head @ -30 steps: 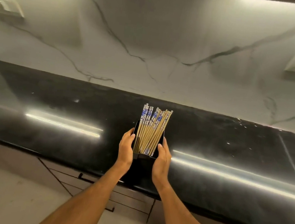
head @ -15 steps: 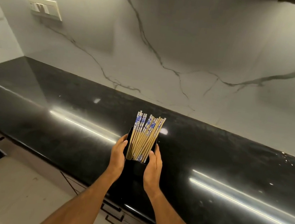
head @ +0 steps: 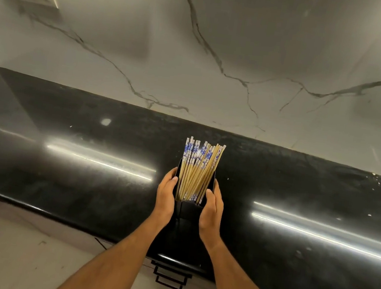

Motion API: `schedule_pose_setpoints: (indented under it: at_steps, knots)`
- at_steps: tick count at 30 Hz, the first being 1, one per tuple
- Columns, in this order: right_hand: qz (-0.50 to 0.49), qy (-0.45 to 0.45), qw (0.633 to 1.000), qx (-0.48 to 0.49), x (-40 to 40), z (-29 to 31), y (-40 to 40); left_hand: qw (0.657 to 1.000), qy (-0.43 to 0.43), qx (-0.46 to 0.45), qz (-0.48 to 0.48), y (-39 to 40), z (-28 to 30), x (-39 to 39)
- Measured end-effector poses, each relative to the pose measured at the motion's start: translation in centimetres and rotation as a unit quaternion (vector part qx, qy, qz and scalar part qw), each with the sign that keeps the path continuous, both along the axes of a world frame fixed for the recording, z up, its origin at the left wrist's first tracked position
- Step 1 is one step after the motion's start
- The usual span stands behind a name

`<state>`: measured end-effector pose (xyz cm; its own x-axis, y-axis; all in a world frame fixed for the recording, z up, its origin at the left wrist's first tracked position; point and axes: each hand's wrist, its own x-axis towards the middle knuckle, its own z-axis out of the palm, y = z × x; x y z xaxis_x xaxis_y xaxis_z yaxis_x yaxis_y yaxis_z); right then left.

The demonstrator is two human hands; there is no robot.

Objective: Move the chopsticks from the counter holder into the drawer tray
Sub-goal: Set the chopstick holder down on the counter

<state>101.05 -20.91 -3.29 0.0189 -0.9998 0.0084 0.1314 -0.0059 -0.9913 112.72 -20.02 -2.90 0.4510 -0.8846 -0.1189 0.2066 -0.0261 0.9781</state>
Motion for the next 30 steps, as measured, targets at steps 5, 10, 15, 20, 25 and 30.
schedule_pose_setpoints:
  at_steps: [5, 10, 15, 20, 25, 30]
  knots:
    - [-0.019, 0.009, 1.0, -0.004, -0.3, -0.2, 0.0, 0.999, 0.017, 0.015, -0.035, -0.6, -0.6, 0.0]
    - [-0.035, 0.017, 0.999, 0.008, -1.0, -0.4, -0.1, 0.997, 0.025, 0.024, -0.068, -0.9, -0.8, -0.4]
    - [-0.048, 0.061, 0.997, 0.025, -1.5, -0.1, 0.2, 0.997, 0.005, 0.03, -0.074, -0.9, -0.5, 0.3]
    - [-0.059, 0.177, 0.982, 0.04, -3.2, -0.3, 2.1, 0.987, -0.128, 0.013, -0.093, 0.8, -0.6, 1.7]
    - [-0.023, 0.303, 0.953, -0.002, -5.1, -1.2, 5.2, 0.935, -0.336, 0.015, -0.113, 4.1, -1.4, 3.6]
    - [0.01, 0.417, 0.906, -0.067, -6.1, -1.9, 8.7, 0.866, -0.486, 0.005, -0.116, 8.8, -1.9, 4.2]
